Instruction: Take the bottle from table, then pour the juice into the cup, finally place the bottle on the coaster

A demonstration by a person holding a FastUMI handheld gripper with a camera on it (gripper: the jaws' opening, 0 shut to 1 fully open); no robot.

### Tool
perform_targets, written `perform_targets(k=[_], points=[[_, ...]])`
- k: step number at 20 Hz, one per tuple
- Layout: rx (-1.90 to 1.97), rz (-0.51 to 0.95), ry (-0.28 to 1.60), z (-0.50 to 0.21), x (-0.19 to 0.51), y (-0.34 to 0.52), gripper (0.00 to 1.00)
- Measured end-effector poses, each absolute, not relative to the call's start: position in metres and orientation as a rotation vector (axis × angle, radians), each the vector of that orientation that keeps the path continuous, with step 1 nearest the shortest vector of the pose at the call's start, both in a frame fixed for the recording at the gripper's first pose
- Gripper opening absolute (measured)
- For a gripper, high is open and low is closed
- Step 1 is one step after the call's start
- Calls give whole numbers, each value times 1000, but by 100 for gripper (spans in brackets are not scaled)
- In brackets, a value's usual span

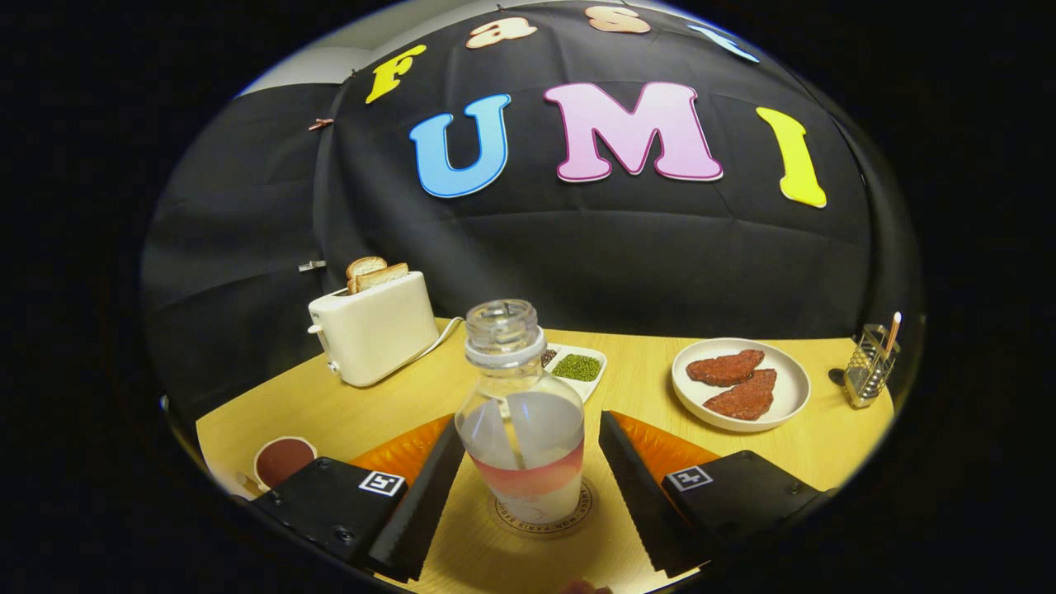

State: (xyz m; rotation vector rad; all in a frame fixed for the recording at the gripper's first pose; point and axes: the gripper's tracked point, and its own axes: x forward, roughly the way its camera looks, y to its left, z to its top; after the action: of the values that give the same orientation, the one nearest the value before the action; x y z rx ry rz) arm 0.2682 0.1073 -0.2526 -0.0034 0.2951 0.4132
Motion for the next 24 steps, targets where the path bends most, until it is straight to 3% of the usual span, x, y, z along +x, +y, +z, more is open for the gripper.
perform_targets(k=[9,18,24], points=[[-53,438,207,-176,232,100,98],[-92,289,51,-44,202,49,97],[-87,166,21,4,152,6,97]])
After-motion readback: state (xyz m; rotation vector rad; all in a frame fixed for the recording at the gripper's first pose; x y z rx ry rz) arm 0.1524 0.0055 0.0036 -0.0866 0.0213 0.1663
